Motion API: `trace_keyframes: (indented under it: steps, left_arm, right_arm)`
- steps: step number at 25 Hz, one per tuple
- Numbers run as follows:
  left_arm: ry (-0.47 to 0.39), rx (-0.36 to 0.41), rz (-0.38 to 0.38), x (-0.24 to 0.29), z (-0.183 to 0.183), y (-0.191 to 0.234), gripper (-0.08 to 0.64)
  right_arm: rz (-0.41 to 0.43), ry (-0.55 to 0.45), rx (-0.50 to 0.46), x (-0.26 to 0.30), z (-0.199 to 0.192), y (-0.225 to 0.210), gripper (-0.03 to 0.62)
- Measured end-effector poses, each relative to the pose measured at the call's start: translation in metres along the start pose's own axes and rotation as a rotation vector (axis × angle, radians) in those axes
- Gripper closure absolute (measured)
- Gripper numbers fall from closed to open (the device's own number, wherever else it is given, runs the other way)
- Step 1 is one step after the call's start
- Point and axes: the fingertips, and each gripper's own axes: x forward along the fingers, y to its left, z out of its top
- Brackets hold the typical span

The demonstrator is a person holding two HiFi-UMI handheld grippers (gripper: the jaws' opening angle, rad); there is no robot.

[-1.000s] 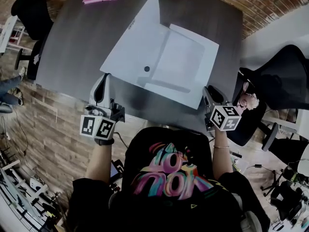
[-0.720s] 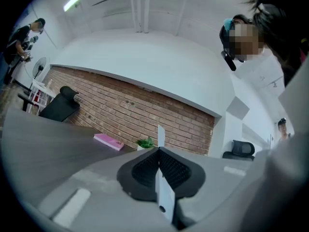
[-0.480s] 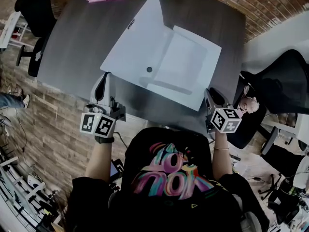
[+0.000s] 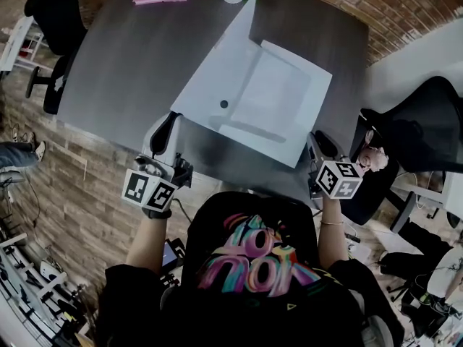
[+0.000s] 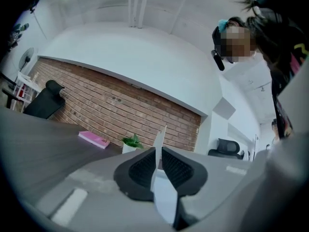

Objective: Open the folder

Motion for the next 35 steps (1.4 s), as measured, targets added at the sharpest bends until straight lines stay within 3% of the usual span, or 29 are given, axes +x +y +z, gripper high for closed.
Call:
trace_keyframes:
  steps: [11,16,23,27,35]
  left_arm:
    - [0.086,0.035,-0.209,0.001,-0.012,-0.059,0.508]
    - [0.114,0.122,-0.234,0.011,-0.012,-0.070,0.508]
    - [0.129,0.224,-0.268,0.053,-0.017,-0.089,0.512]
    - [0.124,0.268,-0.279,0.078,-0.017,-0.103,0.543]
    - [0.128,0.319,-0.315,0.106,-0.021,-0.133,0.560]
  right_arm:
    - [-0.014,-0.080,-0.013,-0.008,0.025,0.005,0.491]
    - [-0.015,-0.184,-0.084,-0.024,0.062,0.019,0.507]
    - [-0.014,-0.373,-0.250,-0.059,0.126,0.054,0.589]
    - [-0.018,-0.459,-0.322,-0.077,0.155,0.070,0.592]
    - [-0.032,-0.533,-0.354,-0.099,0.170,0.076,0.592]
